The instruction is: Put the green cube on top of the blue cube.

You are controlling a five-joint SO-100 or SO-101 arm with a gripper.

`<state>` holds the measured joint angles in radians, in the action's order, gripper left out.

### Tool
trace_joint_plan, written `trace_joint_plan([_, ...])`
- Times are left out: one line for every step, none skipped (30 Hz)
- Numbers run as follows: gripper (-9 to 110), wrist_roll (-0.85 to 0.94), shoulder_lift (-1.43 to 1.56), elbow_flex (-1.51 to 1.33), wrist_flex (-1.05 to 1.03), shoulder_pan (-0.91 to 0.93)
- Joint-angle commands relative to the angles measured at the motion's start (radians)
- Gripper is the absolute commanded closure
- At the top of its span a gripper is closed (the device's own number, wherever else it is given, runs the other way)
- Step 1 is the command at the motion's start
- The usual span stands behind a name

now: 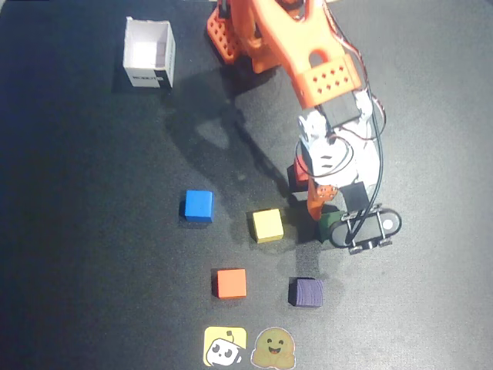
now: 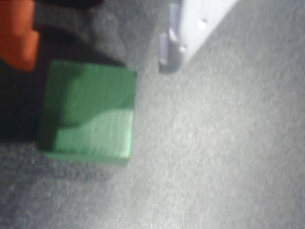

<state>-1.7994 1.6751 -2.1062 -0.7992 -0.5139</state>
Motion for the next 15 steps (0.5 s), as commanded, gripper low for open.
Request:
trace_joint_plan([81,-0.009,-0.006,0.069,0.035,-0.006])
trace_joint_plan([81,-0.009,-0.011,0.069,0.043,-0.005])
trace_joint_plan([81,-0.009,-0.017,0.071,0.049,-0.003])
trace_joint_plan([81,-0.009,-0.023,0.071,0.057,-0.002])
trace_joint_plan([81,-0.009,-0.029,0.071,0.066,-0.002])
trace_joint_plan([81,-0.009,-0.035,0.071,0.072,-0.002])
trace_joint_plan([81,-0.009,-0.040,0.071,0.078,-0.002])
trace_joint_plan([81,-0.011,-0.046,0.071,0.083,-0.002])
trace_joint_plan([81,-0.011,-0.049,0.071,0.087,-0.002])
trace_joint_plan([81,-0.011,-0.054,0.071,0.091,-0.002])
trace_joint_plan([81,-0.012,-0.057,0.071,0.095,-0.002])
trace_joint_plan([81,-0.012,-0.060,0.067,0.103,0.000])
trace_joint_plan([81,-0.015,-0.061,0.066,0.109,0.000])
trace_joint_plan([81,-0.018,-0.064,0.064,0.114,0.000])
trace_joint_plan([81,-0.020,-0.069,0.064,0.120,0.000])
